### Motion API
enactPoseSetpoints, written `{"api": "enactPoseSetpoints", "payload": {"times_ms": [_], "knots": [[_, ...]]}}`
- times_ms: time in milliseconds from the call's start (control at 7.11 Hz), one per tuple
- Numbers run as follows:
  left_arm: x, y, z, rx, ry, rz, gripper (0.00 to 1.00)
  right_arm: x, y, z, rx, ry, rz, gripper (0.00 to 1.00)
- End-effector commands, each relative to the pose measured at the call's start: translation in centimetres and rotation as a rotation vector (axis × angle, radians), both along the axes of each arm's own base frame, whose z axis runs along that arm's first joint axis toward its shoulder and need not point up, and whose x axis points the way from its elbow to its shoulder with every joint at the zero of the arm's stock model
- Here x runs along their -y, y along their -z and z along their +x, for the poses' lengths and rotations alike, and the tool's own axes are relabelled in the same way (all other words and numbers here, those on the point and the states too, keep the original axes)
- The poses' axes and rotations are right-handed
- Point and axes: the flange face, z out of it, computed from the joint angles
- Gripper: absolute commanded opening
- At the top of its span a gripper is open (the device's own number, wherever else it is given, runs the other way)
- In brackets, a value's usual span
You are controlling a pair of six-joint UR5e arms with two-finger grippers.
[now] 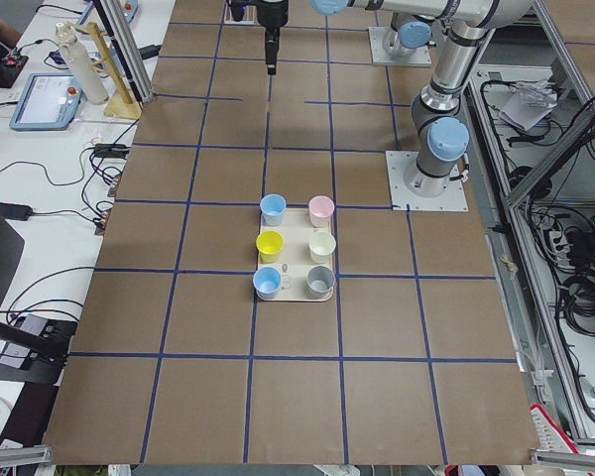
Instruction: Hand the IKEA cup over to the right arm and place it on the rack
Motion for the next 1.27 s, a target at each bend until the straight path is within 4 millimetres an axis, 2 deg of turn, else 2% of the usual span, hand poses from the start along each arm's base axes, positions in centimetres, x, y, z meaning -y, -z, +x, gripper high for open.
{"api": "enactPoseSetpoints", "payload": {"times_ms": [0,141,281,422,563,844,1126], "knots": [[-0.6,1.5,13.6,-0.015,-0.028,0.048,1.0,0.0,0.1,0.0,0.007,0.001,0.004,1.0],[-2.2,4.5,21.6,-0.048,-0.03,0.093,1.0,0.2,0.3,0.1,0.015,0.001,0.005,1.0],[-4.8,8.0,30.3,-0.098,-0.011,0.111,1.0,0.3,0.3,1.2,0.121,-0.003,0.002,1.0],[-6.0,11.5,35.8,-0.075,0.013,0.08,1.0,0.3,-0.1,2.5,0.261,-0.007,-0.002,1.0],[-6.0,13.2,38.6,-0.018,0.1,0.034,1.0,0.3,-0.1,2.7,0.289,-0.007,-0.001,1.0],[-10.1,18.3,46.5,-0.093,0.154,0.058,1.0,0.1,-0.1,3.6,0.413,0.005,0.034,1.0],[-10.3,22.0,49.6,-0.092,0.237,0.056,1.0,0.3,-0.9,5.2,0.61,0.015,0.032,1.0]]}}
